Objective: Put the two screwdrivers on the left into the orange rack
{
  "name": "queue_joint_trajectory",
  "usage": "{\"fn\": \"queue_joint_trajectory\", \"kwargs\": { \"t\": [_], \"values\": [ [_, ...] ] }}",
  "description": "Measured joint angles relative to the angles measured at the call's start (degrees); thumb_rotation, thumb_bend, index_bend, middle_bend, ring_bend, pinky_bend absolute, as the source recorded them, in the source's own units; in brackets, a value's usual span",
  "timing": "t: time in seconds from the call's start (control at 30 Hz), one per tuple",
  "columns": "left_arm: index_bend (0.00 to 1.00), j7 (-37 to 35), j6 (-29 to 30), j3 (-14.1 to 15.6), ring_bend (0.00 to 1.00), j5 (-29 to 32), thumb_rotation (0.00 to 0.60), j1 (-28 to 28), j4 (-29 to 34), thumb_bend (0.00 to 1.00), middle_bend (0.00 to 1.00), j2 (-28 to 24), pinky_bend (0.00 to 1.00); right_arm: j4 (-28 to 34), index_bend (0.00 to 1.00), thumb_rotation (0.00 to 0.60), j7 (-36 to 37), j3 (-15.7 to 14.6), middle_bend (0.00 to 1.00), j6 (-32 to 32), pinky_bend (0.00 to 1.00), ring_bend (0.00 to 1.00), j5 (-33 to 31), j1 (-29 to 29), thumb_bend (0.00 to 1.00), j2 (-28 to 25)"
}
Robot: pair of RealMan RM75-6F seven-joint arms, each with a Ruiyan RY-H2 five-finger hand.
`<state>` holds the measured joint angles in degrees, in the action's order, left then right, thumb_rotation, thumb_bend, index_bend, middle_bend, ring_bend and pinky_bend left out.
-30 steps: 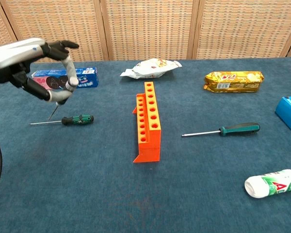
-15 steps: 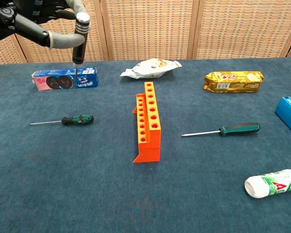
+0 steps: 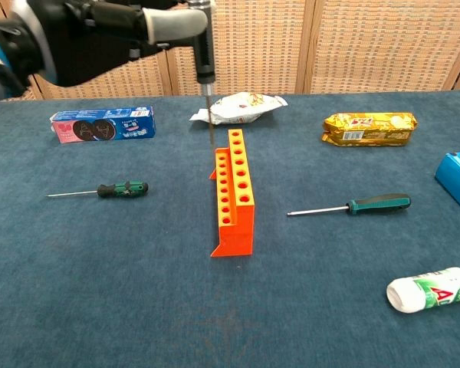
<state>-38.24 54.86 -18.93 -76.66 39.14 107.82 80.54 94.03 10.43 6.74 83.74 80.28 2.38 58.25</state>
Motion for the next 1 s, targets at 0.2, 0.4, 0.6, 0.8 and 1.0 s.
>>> {"fn": "queue_joint_trajectory", "kwargs": {
  "t": [0.2, 0.4, 0.6, 0.8, 1.0],
  "values": [
    [0.66, -1.0, -1.0, -0.3, 0.00, 2.2, 0.600, 2.0, -3.4, 0.44, 0.00, 4.0, 0.00, -0.2, 0.00, 0.600, 1.1, 0.2, 0.00, -0.6, 0.00, 0.00, -0.6, 0.1, 0.00, -0.3],
    [0.66, 1.5, -1.2, -0.2, 0.00, 4.1, 0.600, 3.7, -6.3, 0.44, 0.00, 7.5, 0.00, -0.6, 0.00, 0.600, 2.0, 0.5, 0.00, -1.3, 0.00, 0.00, -1.2, 0.3, 0.00, -0.5],
    [0.66, 3.2, -0.8, 0.2, 0.00, 4.6, 0.600, 4.1, -6.9, 0.44, 0.00, 8.8, 0.00, -1.0, 0.00, 0.600, 2.8, 0.6, 0.00, -1.8, 0.00, 0.00, -1.6, 0.5, 0.00, -0.7],
    [0.67, 4.1, -0.6, 0.4, 0.00, 4.9, 0.600, 4.2, -7.4, 0.44, 0.00, 9.4, 0.00, -1.0, 0.00, 0.600, 3.2, 0.7, 0.00, -1.8, 0.00, 0.00, -1.6, 0.5, 0.00, -0.8],
    [0.67, 4.5, -0.5, 0.6, 0.00, 5.1, 0.600, 4.4, -8.5, 0.44, 0.00, 10.5, 0.00, -0.9, 0.00, 0.600, 3.0, 0.5, 0.00, -1.7, 0.00, 0.00, -1.4, 0.5, 0.00, -0.8]
  ]
}}
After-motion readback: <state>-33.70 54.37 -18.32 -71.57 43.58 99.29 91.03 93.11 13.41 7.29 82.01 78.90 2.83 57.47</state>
